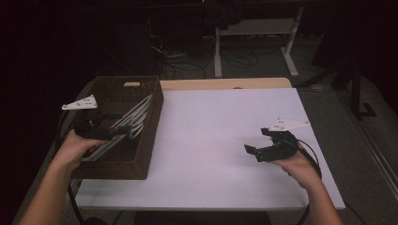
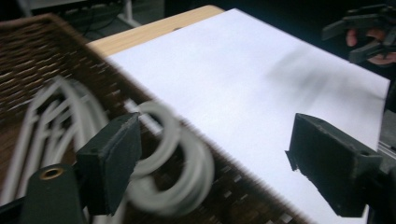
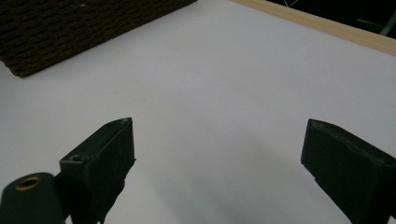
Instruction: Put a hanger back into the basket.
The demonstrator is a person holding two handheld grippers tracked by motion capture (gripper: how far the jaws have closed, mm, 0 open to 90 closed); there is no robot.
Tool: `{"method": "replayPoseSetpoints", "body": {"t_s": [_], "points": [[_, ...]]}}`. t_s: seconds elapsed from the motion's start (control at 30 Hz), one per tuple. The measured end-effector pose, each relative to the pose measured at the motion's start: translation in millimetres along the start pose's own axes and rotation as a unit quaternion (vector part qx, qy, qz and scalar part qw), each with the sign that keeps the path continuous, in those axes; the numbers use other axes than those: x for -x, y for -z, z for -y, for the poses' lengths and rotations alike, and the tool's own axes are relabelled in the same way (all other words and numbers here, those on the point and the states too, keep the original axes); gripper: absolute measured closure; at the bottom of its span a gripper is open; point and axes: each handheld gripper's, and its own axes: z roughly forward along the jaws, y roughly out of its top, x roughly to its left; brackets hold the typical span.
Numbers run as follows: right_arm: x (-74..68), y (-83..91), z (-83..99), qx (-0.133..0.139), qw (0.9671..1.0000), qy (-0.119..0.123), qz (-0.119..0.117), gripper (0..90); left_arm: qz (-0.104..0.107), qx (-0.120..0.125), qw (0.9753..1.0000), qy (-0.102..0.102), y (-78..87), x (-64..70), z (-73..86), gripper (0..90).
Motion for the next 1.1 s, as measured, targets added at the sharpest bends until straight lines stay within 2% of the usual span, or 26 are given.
{"method": "replayPoseSetpoints", "body": {"t_s": [0.17,0.3,0.43,0.7,1.1], "points": [[-2.8,6.0,-4.9,0.005,0.9999,0.005,-0.008,8.3,0.021,0.021,0.9995,-0.012,-15.5,21.4,-2.4,9.7],[-4.5,10.4,-8.2,0.008,0.9998,0.011,-0.012,7.4,0.037,0.019,0.9988,-0.026,-27.5,36.9,-2.4,5.7],[-5.9,11.9,-11.7,0.007,0.9997,0.015,-0.017,5.7,0.048,0.012,0.9981,-0.038,-36.8,46.2,-2.3,1.7],[-6.8,14.1,-16.8,0.01,0.9995,0.022,-0.02,4.8,0.059,0.006,0.9977,-0.034,-43.4,47.4,4.3,0.0],[-6.9,13.4,-17.2,0.011,0.9994,0.024,-0.022,4.4,0.061,0.007,0.9974,-0.037,-42.8,50.5,4.8,0.0]]}}
